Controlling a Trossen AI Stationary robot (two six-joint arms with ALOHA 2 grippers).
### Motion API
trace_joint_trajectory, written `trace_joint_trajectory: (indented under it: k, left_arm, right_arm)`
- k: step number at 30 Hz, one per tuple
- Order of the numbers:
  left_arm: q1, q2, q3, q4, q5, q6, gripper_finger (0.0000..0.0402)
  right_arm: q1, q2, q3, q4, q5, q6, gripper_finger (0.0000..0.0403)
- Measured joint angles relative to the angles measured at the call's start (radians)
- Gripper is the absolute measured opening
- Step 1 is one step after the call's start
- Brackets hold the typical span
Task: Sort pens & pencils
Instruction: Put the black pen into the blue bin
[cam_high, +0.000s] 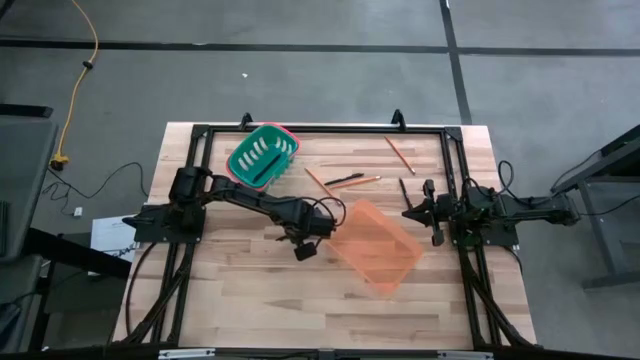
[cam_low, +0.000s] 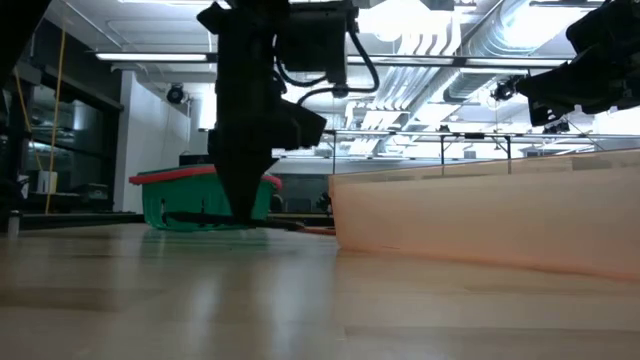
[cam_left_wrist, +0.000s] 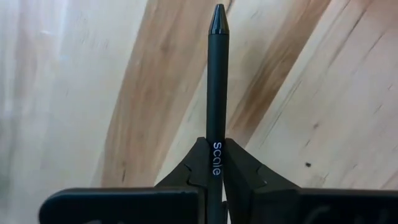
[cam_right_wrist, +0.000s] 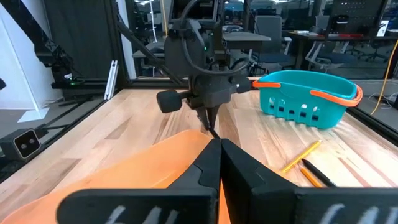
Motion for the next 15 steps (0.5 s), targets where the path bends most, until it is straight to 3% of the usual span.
trace_joint_trajectory:
  k: [8,15]
  left_arm:
    - [0.012,-0.082,0.000,-0.094,-0.061,-0.011,0.0013]
    - [0.092,-0.195,0.002,-0.127,-0.120,-0.010,0.0017]
  right_arm:
    - [0.000,0.006,0.000,0.001,0.000,0.000,0.0000]
    - [0.000,0.007,0.000,0.001,0.000,0.000,0.0000]
